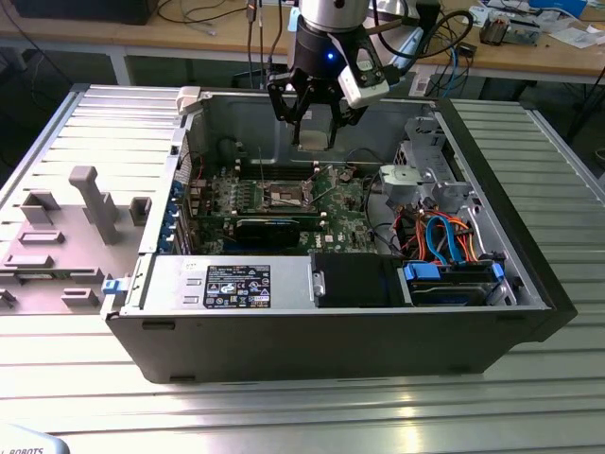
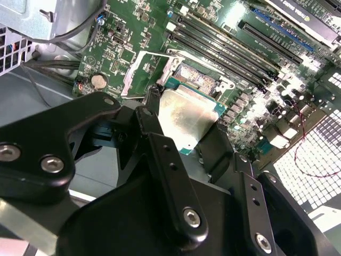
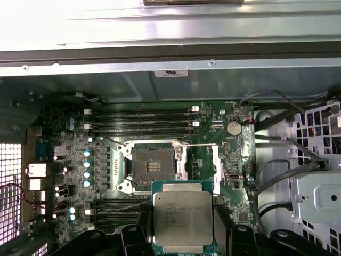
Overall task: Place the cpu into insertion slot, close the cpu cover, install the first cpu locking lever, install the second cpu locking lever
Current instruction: 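Place the cpu into insertion slot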
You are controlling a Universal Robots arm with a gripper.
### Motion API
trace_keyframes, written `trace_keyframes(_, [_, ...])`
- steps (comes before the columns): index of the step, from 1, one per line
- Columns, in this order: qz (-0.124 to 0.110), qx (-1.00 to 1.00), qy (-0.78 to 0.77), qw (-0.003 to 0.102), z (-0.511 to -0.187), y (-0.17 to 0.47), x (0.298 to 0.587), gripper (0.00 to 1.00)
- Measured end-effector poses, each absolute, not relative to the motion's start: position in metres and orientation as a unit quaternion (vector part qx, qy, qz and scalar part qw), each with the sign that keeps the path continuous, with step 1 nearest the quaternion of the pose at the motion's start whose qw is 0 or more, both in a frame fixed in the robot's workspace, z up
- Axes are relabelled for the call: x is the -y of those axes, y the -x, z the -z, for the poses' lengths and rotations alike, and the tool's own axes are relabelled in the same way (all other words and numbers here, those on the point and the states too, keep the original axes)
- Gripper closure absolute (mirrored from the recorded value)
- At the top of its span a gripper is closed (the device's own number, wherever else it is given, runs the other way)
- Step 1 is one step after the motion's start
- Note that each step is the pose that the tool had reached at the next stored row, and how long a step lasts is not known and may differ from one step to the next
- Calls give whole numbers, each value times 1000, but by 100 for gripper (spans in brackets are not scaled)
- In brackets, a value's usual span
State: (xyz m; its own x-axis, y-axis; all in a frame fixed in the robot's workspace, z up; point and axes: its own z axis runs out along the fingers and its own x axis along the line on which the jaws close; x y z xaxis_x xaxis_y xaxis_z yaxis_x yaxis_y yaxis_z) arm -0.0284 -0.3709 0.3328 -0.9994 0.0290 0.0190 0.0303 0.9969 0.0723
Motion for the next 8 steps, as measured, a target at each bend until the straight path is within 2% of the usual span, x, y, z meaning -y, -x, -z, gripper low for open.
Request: trace_keyframes(8, [37,998,41,8,-333,28,371,46])
